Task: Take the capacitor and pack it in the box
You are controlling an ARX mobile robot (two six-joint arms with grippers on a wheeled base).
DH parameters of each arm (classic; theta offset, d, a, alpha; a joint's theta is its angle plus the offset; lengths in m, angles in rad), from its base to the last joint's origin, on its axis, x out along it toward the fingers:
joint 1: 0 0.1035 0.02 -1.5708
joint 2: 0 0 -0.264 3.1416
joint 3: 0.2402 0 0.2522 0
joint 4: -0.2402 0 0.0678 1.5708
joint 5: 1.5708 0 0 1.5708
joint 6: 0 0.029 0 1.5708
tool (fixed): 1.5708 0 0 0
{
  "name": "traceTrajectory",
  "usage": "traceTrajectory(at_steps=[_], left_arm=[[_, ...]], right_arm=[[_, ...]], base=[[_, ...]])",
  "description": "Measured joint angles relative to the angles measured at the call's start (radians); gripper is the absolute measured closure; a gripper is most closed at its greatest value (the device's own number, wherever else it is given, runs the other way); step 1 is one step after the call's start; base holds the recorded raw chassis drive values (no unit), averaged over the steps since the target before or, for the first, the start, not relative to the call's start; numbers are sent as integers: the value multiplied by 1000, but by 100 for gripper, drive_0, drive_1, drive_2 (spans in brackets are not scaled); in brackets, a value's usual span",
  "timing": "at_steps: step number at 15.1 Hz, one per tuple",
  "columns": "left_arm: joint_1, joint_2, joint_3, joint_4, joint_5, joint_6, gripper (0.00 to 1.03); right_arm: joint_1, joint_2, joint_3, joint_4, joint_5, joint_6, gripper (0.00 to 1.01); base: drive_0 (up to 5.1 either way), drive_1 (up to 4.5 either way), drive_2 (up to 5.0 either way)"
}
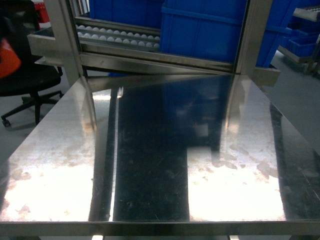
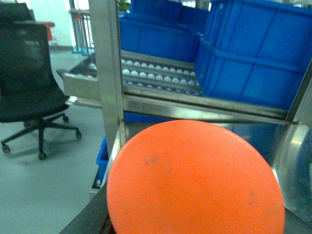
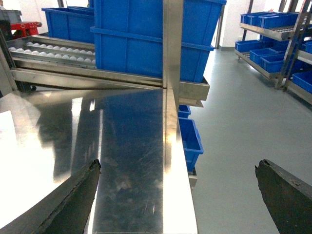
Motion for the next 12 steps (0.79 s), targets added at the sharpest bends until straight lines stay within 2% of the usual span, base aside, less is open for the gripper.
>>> traceTrajectory(at_steps=[1, 3, 9, 10, 12], left_arm=[[-5, -100, -37, -39, -26, 2, 59], [-5, -174, -68, -87, -41, 2, 59], [-5, -186, -79, -92, -47, 2, 59], [10, -216, -82, -173, 2, 8, 59], [53, -303, -172, -175, 48, 8, 59]], right_arm=[[0, 0, 0, -1, 0, 0, 3], [0, 0, 0, 0, 0, 0, 3], [0, 0, 0, -1, 0, 0, 3], [0, 0, 0, 0, 0, 0, 3], [0, 0, 0, 0, 0, 0, 3]], base=[[0, 0, 0], [0, 0, 0], [0, 0, 0], [0, 0, 0], [0, 0, 0]])
